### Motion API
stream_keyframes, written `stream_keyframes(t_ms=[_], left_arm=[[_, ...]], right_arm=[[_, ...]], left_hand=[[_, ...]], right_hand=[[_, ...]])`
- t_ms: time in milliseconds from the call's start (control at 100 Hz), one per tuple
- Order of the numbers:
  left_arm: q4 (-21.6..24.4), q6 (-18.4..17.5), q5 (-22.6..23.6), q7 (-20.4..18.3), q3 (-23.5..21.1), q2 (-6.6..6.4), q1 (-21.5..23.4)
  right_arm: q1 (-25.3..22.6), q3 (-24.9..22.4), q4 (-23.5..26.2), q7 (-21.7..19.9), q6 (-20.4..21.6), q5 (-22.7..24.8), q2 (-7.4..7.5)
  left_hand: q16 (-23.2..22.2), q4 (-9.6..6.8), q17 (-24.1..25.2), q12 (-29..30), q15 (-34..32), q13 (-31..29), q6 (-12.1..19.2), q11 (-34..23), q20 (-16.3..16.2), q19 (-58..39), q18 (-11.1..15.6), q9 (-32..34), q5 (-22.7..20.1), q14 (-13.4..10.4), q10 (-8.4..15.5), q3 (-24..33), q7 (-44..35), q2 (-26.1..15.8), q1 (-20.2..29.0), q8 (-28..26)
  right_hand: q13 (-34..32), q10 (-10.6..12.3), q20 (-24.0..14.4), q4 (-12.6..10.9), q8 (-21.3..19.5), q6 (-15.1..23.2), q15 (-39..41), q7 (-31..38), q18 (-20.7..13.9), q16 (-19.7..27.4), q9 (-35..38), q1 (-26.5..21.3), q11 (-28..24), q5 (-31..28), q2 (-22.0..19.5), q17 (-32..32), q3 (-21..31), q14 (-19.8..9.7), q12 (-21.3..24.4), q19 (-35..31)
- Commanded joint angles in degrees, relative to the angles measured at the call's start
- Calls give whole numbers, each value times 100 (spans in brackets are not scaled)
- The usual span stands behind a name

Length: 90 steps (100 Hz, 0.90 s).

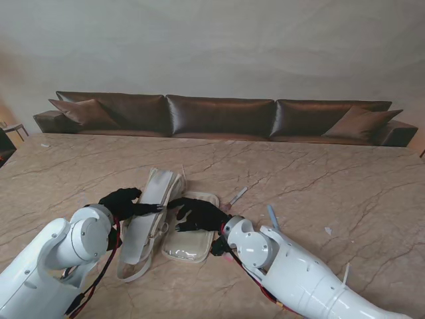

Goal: Pack the cosmetics bag

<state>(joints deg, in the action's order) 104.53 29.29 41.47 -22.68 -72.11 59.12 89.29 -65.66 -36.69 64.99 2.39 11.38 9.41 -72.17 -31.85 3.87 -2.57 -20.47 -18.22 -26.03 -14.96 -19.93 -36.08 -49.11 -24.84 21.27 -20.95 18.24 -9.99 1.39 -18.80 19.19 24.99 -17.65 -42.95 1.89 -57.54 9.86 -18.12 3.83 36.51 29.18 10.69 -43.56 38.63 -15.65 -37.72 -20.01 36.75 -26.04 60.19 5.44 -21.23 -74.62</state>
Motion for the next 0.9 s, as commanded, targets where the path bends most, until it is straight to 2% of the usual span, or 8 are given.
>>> stream_keyframes(t_ms=[0,230,270,480,510,560,640,890], left_arm=[[109,-70,62,-92,22,10,73],[66,-53,631,-398,242,-47,-11],[42,-33,689,-401,282,-48,-32],[-174,94,687,31,490,22,-163],[-222,111,651,167,522,44,-181],[-306,119,625,389,568,83,-209],[-383,182,541,568,626,120,-257],[-675,367,299,946,781,201,-435]], right_arm=[[25,33,-21,25,27,-7,-56],[87,101,-144,72,100,-64,-121],[91,107,-149,69,103,-68,-123],[88,102,-147,80,96,-54,-121],[89,100,-147,82,98,-47,-119],[89,94,-145,81,103,-37,-114],[85,72,-126,68,115,-1,-89],[-53,-183,279,-140,73,313,169]], left_hand=[[16,-108,106,71,-6,90,-126,91,-61,-105,-206,-54,119,85,-72,-203,71,-70,77,113],[20,-174,-23,40,-20,10,-127,22,-91,-106,-215,-188,300,33,-17,-22,115,323,524,93],[-103,-61,-166,-53,-175,-150,-72,-103,-225,-178,-176,-54,219,20,12,1781,-21,722,-137,-49],[-1471,-197,-2040,-1332,-2091,-1975,1034,-1420,-833,-2172,383,1743,-695,-350,822,4992,-2210,684,322,-1400],[-1622,133,-2351,-1857,-2383,-2219,1306,-1476,-769,-2539,430,2068,-831,-369,910,5286,-2628,883,777,-1544],[-1698,687,-2869,-2848,-2836,-2704,1708,-987,-615,-3073,477,3019,-1117,-417,1007,5325,-3370,1316,1599,-1468],[-1750,965,-3475,-3352,-3368,-3265,2033,-978,-477,-3706,507,3804,-1559,-472,1172,5011,-3933,1071,2178,-1550],[-2154,1082,-4495,-4037,-4837,-3987,2559,-2872,-70,-5121,911,3938,-1519,-1074,1861,4458,-4601,541,2461,-3229]], right_hand=[[-66,32,15,-203,103,133,85,-13,28,-52,6,81,40,-34,-86,4,49,53,-5,-111],[-77,32,16,-209,102,124,110,-8,32,-68,20,74,39,-43,-95,9,67,56,-8,-109],[-75,35,16,-209,104,124,113,-12,31,-71,18,75,40,-34,-98,8,68,48,-8,-109],[-66,38,17,-212,104,133,109,-6,32,-73,18,71,46,-47,-103,14,83,50,-8,-105],[-65,34,17,-212,103,136,108,-3,32,-73,24,70,43,-53,-102,14,83,47,-10,-104],[-66,37,18,-213,102,136,108,-1,33,-73,22,68,46,-54,-101,14,87,50,-9,-103],[-72,29,18,-213,99,147,108,8,33,-72,38,68,41,-69,-109,15,90,51,-11,-102],[-78,41,43,-214,83,195,84,51,29,-59,72,74,57,-148,-133,37,84,38,-5,-49]])
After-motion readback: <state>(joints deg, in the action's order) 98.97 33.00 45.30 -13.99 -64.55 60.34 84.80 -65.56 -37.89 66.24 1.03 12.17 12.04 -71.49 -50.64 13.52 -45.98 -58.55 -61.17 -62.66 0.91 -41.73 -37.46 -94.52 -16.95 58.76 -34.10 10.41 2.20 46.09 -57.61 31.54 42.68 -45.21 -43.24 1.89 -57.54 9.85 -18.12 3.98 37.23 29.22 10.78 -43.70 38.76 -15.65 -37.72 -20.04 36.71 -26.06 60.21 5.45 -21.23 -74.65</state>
